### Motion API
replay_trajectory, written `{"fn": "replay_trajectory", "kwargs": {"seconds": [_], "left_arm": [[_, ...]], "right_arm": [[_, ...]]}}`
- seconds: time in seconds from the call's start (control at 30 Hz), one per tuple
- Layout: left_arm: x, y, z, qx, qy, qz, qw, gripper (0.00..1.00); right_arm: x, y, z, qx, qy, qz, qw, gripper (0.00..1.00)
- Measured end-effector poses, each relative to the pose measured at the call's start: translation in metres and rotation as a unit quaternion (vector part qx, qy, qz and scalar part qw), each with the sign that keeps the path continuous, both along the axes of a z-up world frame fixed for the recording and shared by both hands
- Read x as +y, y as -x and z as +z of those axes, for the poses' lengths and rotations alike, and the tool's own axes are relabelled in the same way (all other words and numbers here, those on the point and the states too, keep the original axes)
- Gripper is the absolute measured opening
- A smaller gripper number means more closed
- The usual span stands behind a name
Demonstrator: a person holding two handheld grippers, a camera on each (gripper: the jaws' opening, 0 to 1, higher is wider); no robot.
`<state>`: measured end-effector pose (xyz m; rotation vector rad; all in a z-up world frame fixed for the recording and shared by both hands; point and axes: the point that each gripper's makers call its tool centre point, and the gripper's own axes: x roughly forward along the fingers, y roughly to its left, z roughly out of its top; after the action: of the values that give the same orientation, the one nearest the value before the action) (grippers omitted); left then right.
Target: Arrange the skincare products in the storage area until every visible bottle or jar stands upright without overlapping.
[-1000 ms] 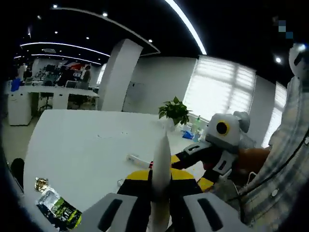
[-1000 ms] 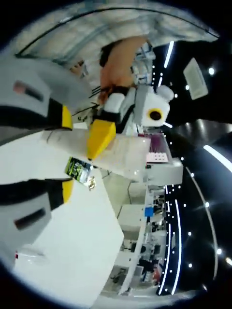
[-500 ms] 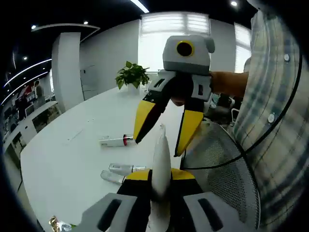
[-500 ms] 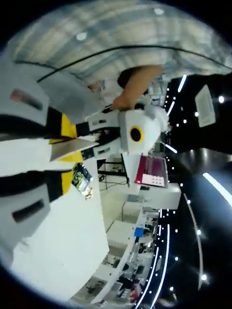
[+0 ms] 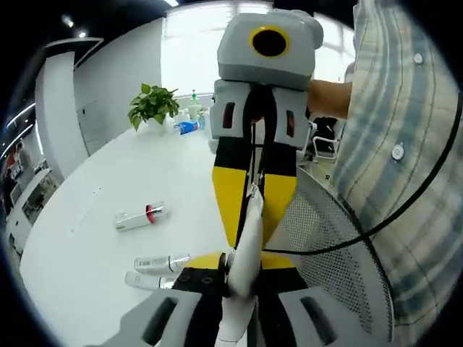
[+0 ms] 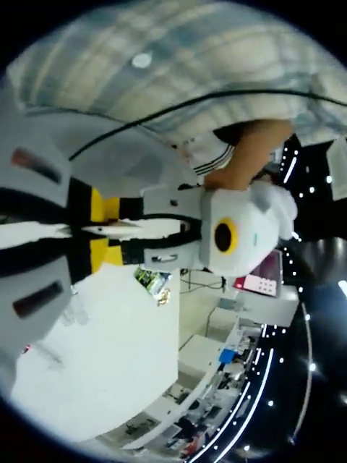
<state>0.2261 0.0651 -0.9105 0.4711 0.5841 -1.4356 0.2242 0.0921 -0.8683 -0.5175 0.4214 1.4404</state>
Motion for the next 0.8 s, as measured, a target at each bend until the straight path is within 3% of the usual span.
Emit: {"fn": "replay_trajectory", "kwargs": {"seconds": [0.07,0.2,0.33,0.5,0.57,0.6,0.67,0.77,0.8], "left_arm": [[0.005,0.003,-0.006,-0.015,-0.012,-0.002,0.9998,0.16],[0.016,0.005,-0.014,-0.015,-0.024,0.012,0.9995,0.16],[0.034,0.000,-0.015,-0.012,-0.001,0.071,0.9974,0.17],[0.062,-0.011,-0.015,0.009,0.030,0.144,0.9891,0.19],[0.069,-0.015,-0.014,0.007,0.032,0.156,0.9872,0.21],[0.084,-0.022,-0.013,0.007,0.034,0.188,0.9816,0.22],[0.093,-0.026,-0.011,-0.002,0.049,0.201,0.9784,0.26],[0.109,-0.039,-0.007,0.014,0.103,0.261,0.9596,0.35],[0.117,-0.043,-0.012,0.017,0.102,0.281,0.9542,0.36]], "right_arm": [[0.003,0.002,-0.004,-0.004,0.016,0.008,0.9998,0.01],[0.015,0.006,-0.011,-0.011,0.043,0.025,0.9987,0.01],[0.034,0.004,-0.011,-0.008,0.056,0.057,0.9967,0.01],[0.061,-0.003,-0.009,-0.018,0.090,0.096,0.9912,0.00],[0.068,-0.007,-0.004,-0.015,0.096,0.099,0.9903,0.00],[0.073,-0.013,0.000,-0.018,0.101,0.102,0.9894,0.00],[0.077,-0.022,0.006,-0.015,0.112,0.106,0.9880,0.00],[0.083,-0.045,0.017,-0.027,0.139,0.104,0.9845,0.00],[0.083,-0.053,0.019,-0.031,0.156,0.100,0.9822,0.00]]}}
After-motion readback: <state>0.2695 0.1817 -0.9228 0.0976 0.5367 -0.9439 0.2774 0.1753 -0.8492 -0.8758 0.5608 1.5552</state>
